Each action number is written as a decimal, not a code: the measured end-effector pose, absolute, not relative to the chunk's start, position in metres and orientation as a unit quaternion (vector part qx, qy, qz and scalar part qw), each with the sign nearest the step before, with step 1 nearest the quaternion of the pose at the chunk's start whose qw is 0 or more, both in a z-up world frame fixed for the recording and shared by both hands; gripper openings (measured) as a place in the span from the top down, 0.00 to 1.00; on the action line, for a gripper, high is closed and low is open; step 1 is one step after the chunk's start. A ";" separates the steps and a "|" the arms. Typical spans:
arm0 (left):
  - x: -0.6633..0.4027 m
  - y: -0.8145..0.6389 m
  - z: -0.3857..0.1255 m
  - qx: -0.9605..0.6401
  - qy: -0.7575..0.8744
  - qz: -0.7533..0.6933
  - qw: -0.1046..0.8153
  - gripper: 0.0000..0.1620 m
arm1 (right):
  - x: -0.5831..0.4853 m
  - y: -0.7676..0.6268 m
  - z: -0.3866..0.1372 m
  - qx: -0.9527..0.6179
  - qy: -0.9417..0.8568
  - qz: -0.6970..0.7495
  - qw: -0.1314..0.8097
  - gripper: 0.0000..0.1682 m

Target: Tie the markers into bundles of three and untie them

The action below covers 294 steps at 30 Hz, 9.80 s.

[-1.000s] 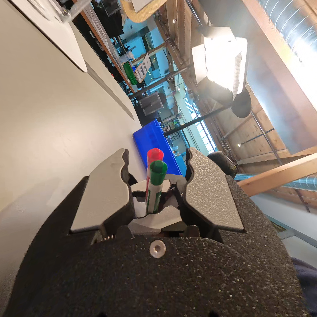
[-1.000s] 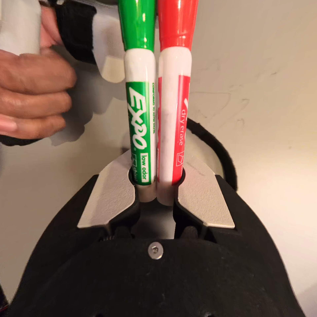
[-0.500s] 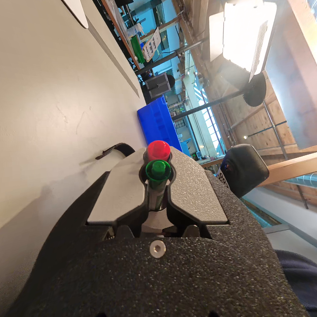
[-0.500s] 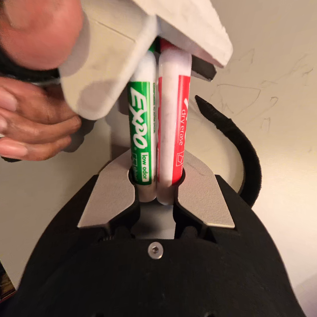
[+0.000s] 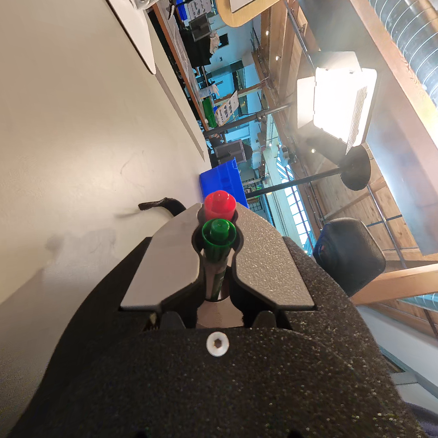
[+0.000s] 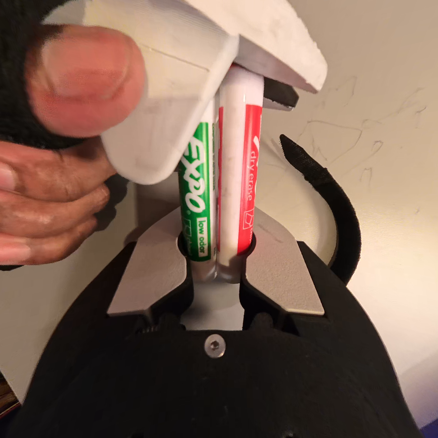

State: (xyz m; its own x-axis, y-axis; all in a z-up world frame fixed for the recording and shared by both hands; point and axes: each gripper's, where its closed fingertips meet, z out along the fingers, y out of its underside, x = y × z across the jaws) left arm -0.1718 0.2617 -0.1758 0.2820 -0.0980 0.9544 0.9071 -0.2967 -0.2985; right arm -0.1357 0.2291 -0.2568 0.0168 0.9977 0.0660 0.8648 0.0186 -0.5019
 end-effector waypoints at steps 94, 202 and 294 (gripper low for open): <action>-0.167 0.249 -0.180 -0.582 -0.376 -0.595 0.407 0.88 | -0.137 0.249 -0.246 -0.555 -0.816 0.004 0.163 0.75; -0.198 0.212 -0.184 -0.765 0.477 -0.255 0.349 0.89 | -0.113 0.260 -0.257 -0.603 -0.786 0.121 0.068 0.76; -0.157 0.242 -0.173 -0.724 0.391 -0.294 0.486 0.86 | -0.123 0.263 -0.245 -0.561 -0.826 0.041 0.036 0.76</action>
State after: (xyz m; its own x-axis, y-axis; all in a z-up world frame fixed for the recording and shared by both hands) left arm -0.1573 0.2418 -0.1729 0.5217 -0.8518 0.0465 -0.2794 -0.2221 -0.9341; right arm -0.1233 0.2628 -0.2453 -0.3678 0.9298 0.0128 0.9239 0.3669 -0.1085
